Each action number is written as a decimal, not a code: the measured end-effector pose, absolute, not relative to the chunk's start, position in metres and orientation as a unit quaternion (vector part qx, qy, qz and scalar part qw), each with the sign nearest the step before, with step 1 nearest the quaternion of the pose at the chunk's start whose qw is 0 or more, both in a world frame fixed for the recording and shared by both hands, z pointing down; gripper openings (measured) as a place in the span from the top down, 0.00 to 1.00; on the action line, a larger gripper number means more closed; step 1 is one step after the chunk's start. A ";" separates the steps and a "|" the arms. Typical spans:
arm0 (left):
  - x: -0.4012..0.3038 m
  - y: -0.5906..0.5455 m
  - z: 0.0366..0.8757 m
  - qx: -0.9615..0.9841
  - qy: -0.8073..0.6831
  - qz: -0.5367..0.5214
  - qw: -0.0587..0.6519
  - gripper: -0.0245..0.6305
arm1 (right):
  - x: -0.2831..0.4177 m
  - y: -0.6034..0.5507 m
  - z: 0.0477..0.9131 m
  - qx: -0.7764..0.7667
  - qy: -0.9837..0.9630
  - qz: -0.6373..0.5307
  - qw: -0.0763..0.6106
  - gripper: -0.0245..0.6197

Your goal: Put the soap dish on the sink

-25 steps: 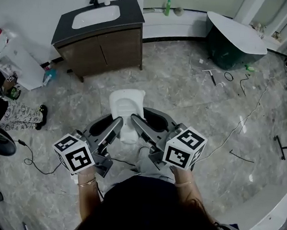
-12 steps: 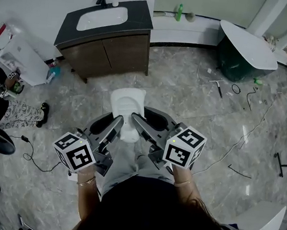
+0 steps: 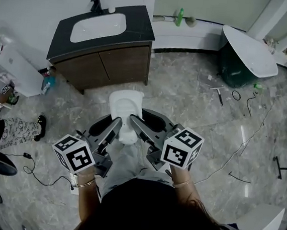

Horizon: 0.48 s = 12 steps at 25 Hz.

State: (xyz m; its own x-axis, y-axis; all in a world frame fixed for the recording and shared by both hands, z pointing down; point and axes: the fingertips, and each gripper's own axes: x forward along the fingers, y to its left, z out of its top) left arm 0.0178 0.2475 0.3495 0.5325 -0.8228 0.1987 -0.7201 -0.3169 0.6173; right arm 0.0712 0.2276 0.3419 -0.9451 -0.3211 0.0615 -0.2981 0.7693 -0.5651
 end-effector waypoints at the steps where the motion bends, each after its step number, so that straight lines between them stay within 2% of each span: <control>1: 0.020 0.250 0.350 0.810 -0.478 -0.078 0.332 0.79 | 0.073 0.230 0.343 -0.163 0.941 -0.294 0.022 0.75; 4: 0.009 0.238 0.349 0.814 -0.476 -0.081 0.322 0.79 | 0.063 0.219 0.341 -0.163 0.943 -0.289 0.026 0.75; 12: -0.095 0.122 0.340 0.812 -0.472 -0.085 0.332 0.79 | -0.041 0.103 0.331 -0.180 0.936 -0.301 0.018 0.75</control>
